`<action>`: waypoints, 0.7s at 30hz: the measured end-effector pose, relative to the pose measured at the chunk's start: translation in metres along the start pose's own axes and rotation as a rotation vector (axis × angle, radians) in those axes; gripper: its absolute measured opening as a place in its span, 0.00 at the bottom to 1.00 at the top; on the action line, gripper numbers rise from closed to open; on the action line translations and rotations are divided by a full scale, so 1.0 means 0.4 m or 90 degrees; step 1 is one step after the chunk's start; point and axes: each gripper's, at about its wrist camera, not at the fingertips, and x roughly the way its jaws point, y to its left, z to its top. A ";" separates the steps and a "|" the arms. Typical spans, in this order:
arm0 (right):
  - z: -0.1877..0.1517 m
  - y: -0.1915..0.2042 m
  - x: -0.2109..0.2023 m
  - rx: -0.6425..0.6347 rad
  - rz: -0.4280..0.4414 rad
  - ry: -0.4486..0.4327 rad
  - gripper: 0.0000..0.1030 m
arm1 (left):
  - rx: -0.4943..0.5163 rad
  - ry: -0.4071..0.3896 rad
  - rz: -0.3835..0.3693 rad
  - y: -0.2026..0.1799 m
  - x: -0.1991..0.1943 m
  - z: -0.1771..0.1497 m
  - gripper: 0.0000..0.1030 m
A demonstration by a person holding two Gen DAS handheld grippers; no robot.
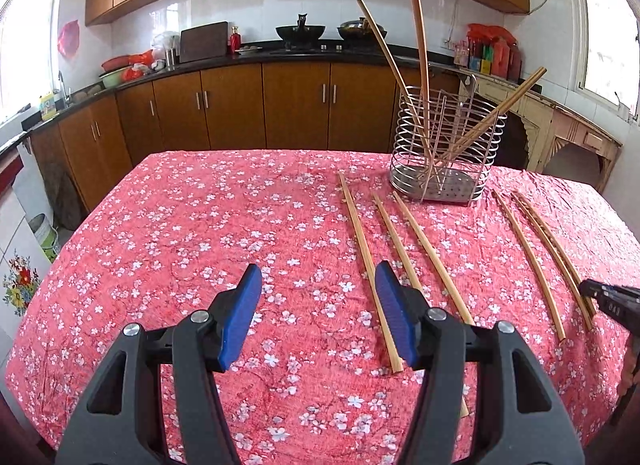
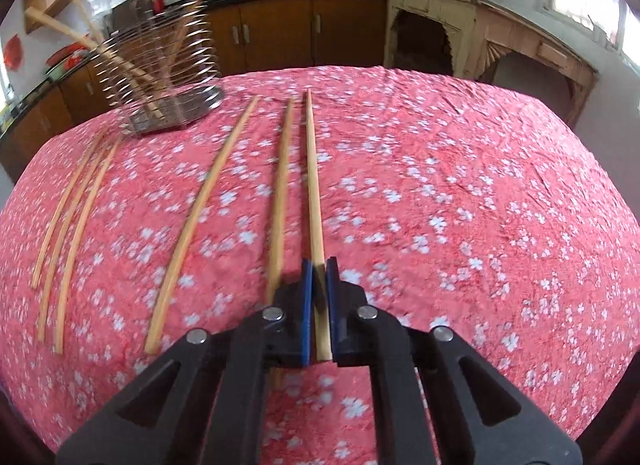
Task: Organize utensils
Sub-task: 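Move both open tools back toward the remaining chopsticks, then close the right tool on a chopstick while the left tool lowers onto another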
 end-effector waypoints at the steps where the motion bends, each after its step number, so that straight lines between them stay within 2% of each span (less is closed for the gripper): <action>1: 0.013 -0.016 0.009 0.014 -0.008 0.002 0.08 | -0.001 0.003 -0.002 0.000 0.002 -0.001 0.57; 7: 0.084 -0.116 0.061 0.081 -0.075 0.002 0.08 | 0.015 0.023 -0.017 -0.018 0.013 -0.011 0.57; 11: 0.098 -0.158 0.074 0.111 -0.102 -0.009 0.08 | 0.023 0.044 -0.036 -0.035 0.023 -0.021 0.57; 15: 0.093 -0.162 0.074 0.100 -0.109 -0.016 0.08 | 0.039 0.071 -0.045 -0.060 0.037 -0.035 0.57; 21: 0.095 -0.172 0.075 0.109 -0.099 -0.017 0.08 | 0.056 0.122 -0.043 -0.096 0.070 -0.053 0.46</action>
